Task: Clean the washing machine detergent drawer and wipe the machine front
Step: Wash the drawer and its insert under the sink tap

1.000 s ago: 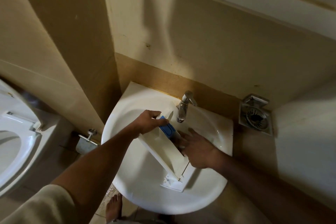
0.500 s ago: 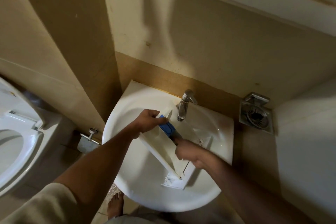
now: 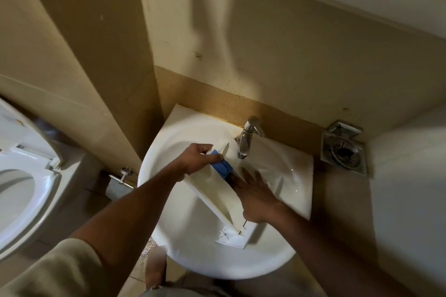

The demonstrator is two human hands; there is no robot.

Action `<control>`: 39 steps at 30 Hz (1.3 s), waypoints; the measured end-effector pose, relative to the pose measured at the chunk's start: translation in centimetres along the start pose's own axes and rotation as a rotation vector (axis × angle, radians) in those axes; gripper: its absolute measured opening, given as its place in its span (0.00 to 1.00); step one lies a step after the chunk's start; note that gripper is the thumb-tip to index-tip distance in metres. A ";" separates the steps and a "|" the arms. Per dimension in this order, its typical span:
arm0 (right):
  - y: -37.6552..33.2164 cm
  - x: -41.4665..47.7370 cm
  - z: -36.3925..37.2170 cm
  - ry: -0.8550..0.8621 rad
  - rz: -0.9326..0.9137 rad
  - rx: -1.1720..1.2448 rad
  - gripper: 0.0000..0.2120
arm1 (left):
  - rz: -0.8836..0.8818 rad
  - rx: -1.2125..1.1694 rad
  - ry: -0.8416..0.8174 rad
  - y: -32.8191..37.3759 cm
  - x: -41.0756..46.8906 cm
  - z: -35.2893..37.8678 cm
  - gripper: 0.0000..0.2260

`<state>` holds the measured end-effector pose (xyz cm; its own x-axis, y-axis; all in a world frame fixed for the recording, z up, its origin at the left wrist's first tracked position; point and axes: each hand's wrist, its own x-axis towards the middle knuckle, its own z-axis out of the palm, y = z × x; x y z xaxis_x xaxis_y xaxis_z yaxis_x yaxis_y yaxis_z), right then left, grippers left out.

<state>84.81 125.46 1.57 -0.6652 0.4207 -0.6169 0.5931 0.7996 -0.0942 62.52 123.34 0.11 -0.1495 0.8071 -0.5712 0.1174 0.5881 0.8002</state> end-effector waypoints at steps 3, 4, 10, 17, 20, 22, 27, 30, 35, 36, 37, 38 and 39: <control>1.5 -1.0 -0.4 -0.084 0.015 0.264 0.42 | 0.018 0.020 -0.021 0.3 0.0 0.1 0.19; 2.3 -1.3 -0.5 -0.104 0.009 0.260 0.36 | 0.019 0.021 -0.028 0.3 0.1 0.2 0.19; 0.3 -0.2 -0.7 -0.026 0.187 0.402 0.28 | 0.004 0.002 -0.022 0.3 0.0 0.2 0.17; -0.5 0.3 -1.1 -0.067 0.272 0.462 0.21 | 0.009 0.016 -0.011 0.2 -0.1 0.0 0.13; 0.2 -1.4 -0.8 -0.045 0.219 0.240 0.12 | -0.002 0.018 -0.013 0.0 -0.2 -0.1 0.12; 0.0 -1.8 -0.8 -0.037 0.165 0.190 0.13 | -0.015 -0.001 -0.024 0.1 -0.4 -0.2 0.14; 0.5 -2.7 -3.6 -0.023 0.174 0.275 0.18 | -0.111 -0.102 -0.011 -0.4 -0.5 0.0 0.14; 0.5 -3.3 -5.6 -0.031 0.138 0.173 0.15 | -0.220 -0.201 -0.014 -1.5 -0.7 0.3 0.19; 0.6 -3.2 -9.3 -0.127 0.196 0.119 0.13 | -0.379 -0.328 -0.039 -2.1 -1.7 1.1 0.26; 0.4 -3.0 -10.2 -0.167 0.202 0.096 0.12 | -0.399 -0.352 -0.042 -2.2 -2.0 1.4 0.27; 0.1 -2.9 -11.1 -0.198 0.206 0.069 0.12 | -0.420 -0.381 -0.056 -2.4 -2.1 1.6 0.29; -0.2 -2.9 -12.1 -0.223 0.203 0.041 0.12 | -0.432 -0.424 -0.083 -2.6 -2.3 1.9 0.30; -0.5 -3.1 -13.1 -0.240 0.198 0.023 0.13 | -0.437 -0.470 -0.118 -2.5 -2.7 2.2 0.29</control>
<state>80.60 129.36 13.77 -0.4114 0.4521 -0.7914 0.7126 0.7009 0.0299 64.78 119.81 -0.78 0.0258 0.5153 -0.8566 -0.3754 0.7992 0.4694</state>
